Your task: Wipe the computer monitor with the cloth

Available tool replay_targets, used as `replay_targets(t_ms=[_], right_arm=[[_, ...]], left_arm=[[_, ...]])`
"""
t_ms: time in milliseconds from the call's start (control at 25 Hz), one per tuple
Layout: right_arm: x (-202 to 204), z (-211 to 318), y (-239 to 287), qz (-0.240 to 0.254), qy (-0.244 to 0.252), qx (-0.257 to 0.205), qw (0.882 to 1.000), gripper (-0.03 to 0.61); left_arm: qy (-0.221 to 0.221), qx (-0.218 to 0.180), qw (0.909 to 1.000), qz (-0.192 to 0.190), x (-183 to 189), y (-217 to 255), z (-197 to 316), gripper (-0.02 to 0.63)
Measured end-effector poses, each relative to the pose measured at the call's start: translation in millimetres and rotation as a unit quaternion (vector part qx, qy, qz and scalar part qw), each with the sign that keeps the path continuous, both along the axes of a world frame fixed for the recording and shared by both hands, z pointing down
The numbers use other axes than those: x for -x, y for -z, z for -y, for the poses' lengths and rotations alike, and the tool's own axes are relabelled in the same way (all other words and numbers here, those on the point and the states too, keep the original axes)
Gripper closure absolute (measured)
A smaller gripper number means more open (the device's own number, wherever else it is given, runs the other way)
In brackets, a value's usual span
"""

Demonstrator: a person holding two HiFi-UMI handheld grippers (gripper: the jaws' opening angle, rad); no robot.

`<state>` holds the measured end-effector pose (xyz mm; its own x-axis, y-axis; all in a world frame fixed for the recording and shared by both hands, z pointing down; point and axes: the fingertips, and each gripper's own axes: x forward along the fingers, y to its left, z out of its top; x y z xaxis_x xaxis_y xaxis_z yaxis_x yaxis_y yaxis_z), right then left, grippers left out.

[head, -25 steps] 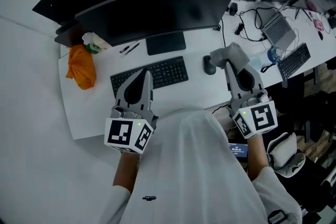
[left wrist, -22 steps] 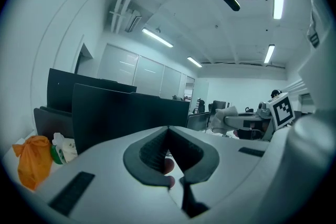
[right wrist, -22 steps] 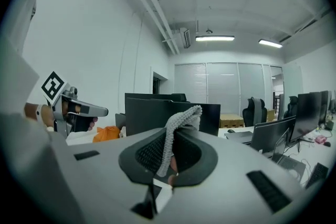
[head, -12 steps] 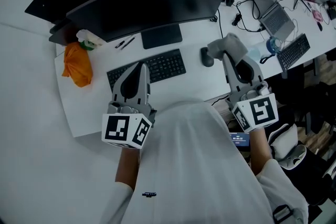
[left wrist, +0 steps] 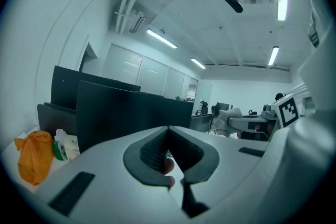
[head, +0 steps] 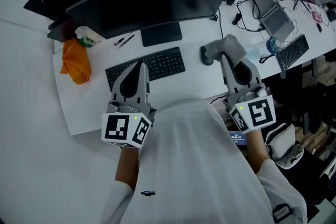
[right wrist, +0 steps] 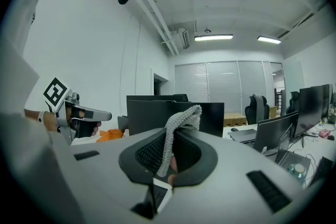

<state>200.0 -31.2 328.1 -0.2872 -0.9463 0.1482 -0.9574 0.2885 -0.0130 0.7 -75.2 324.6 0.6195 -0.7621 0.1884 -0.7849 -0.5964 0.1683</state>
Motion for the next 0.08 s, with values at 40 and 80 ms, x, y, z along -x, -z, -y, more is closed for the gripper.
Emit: replay_targets(t_ms=[40, 80], right_arm=[[1.2, -1.3, -0.1, 0.002, 0.0, 0.0, 1.0, 0.558], [2.5, -2.8, -0.2, 0.004, 0.0, 0.001, 1.0, 0.558]], left_arm=[[0.0, 0.002, 1.0, 0.0, 0.3, -1.2, -1.5, 0.6], [0.0, 0.004, 1.0, 0.001, 0.6, -2.5, -3.1, 0.6]])
